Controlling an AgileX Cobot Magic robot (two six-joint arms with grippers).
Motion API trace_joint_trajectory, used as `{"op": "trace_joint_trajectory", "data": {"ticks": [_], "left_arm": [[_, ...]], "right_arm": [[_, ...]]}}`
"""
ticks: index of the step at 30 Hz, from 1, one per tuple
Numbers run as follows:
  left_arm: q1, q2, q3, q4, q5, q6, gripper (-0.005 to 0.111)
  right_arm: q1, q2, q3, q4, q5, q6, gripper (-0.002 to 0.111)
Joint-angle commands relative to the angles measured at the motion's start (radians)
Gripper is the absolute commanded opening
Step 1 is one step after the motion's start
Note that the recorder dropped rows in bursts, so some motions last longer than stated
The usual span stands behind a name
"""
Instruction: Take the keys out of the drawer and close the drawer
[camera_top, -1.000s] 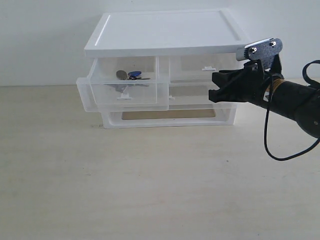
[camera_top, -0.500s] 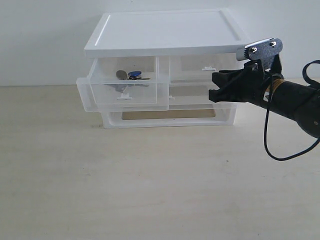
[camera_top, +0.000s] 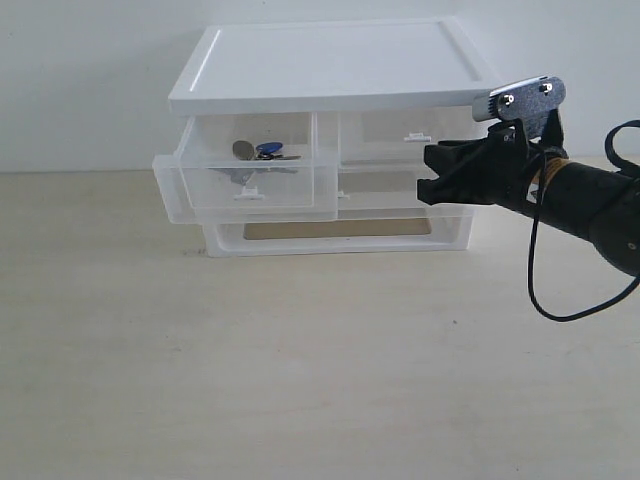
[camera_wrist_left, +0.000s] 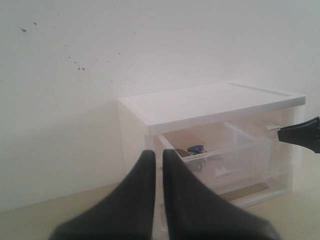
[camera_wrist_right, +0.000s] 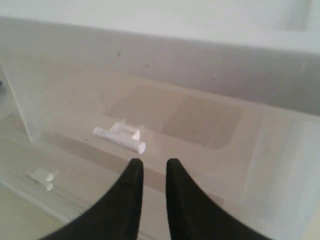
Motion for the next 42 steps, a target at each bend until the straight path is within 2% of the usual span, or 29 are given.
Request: {"op": "trace_joint_trajectory", "data": {"ticks": [1, 9, 12, 15, 19, 20, 21, 24, 26, 31, 35, 42], "left_arm": [[-0.002, -0.004, 0.005, -0.007, 0.003, -0.011, 0.004], [-0.002, -0.004, 0.018, -0.007, -0.002, -0.011, 0.004], [0.017, -0.032, 0.025, -0.007, 0.007, -0.003, 0.004], [0.07, -0.071, 0.025, -0.007, 0.032, -0.003, 0.004], [0.173, -0.137, 0.025, -0.007, 0.136, -0.014, 0.004], [0.224, -0.173, 0.025, -0.007, 0.193, -0.014, 0.004], [0.248, -0.192, 0.027, -0.001, 0.21, -0.014, 0.004], [0.336, -0.29, 0.073, 0.016, 0.238, -0.014, 0.004], [0.36, -0.34, 0.121, 0.016, 0.238, -0.014, 0.004], [0.378, -0.409, 0.201, 0.016, 0.238, -0.045, 0.004], [0.378, -0.448, 0.201, 0.016, 0.377, -0.045, 0.004], [0.378, -0.448, 0.201, 0.016, 0.497, -0.045, 0.004]], "right_arm": [[-0.012, -0.006, -0.008, 0.075, 0.016, 0.003, 0.017], [-0.012, -0.006, -0.008, 0.075, 0.018, 0.003, 0.017], [-0.012, -0.006, -0.008, 0.075, 0.018, 0.003, 0.017], [-0.012, -0.006, -0.008, 0.075, 0.018, 0.003, 0.017], [-0.012, -0.006, -0.008, 0.075, 0.018, 0.003, 0.017], [-0.012, -0.006, -0.008, 0.075, 0.018, 0.003, 0.017], [-0.012, -0.006, -0.008, 0.075, 0.018, 0.003, 0.017], [-0.012, -0.006, -0.008, 0.075, 0.018, 0.003, 0.017], [-0.012, -0.006, -0.008, 0.075, 0.018, 0.003, 0.017], [-0.012, -0.006, -0.008, 0.075, 0.016, 0.003, 0.017], [-0.012, -0.006, -0.008, 0.075, 0.016, 0.003, 0.017], [-0.012, -0.006, -0.008, 0.075, 0.016, 0.003, 0.017]]}}
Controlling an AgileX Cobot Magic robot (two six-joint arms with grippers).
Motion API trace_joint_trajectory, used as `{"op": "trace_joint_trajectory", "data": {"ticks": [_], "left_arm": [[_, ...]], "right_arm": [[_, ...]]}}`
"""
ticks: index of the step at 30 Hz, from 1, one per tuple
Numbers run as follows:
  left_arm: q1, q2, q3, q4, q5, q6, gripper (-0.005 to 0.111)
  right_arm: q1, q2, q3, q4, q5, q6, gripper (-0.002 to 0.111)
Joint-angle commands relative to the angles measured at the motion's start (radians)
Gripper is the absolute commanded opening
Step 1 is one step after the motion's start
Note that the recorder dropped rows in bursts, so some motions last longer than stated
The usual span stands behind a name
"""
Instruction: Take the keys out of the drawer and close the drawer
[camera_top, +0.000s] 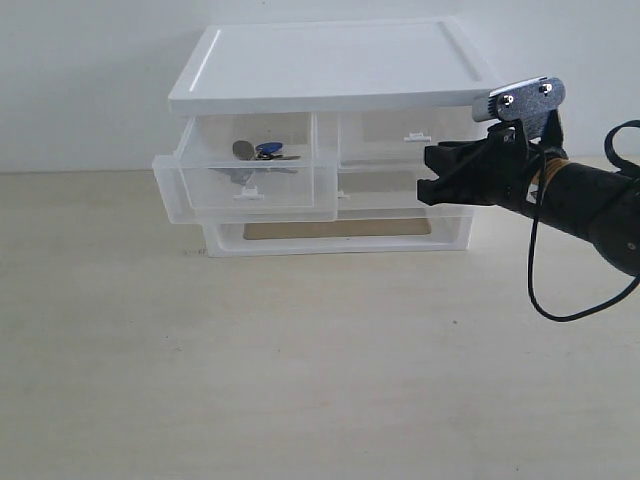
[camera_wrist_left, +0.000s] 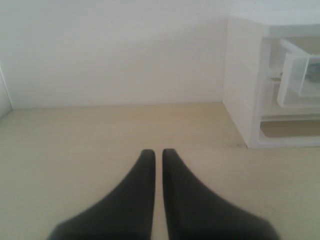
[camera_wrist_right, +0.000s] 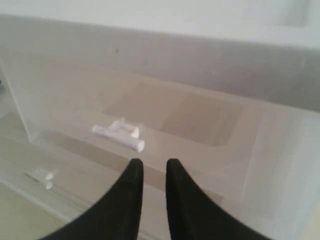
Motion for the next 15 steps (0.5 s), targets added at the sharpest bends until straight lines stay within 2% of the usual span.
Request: {"op": "trace_joint_trajectory", "data": {"ticks": [1, 15], "left_arm": [[0.002, -0.004, 0.004, 0.002, 0.084, -0.01, 0.004], [0.002, -0.004, 0.004, 0.002, 0.107, -0.001, 0.004]], "right_arm": [[-0.012, -0.006, -0.008, 0.075, 0.01, 0.0, 0.017], [-0.012, -0.006, -0.008, 0.075, 0.002, 0.0, 0.017]]}}
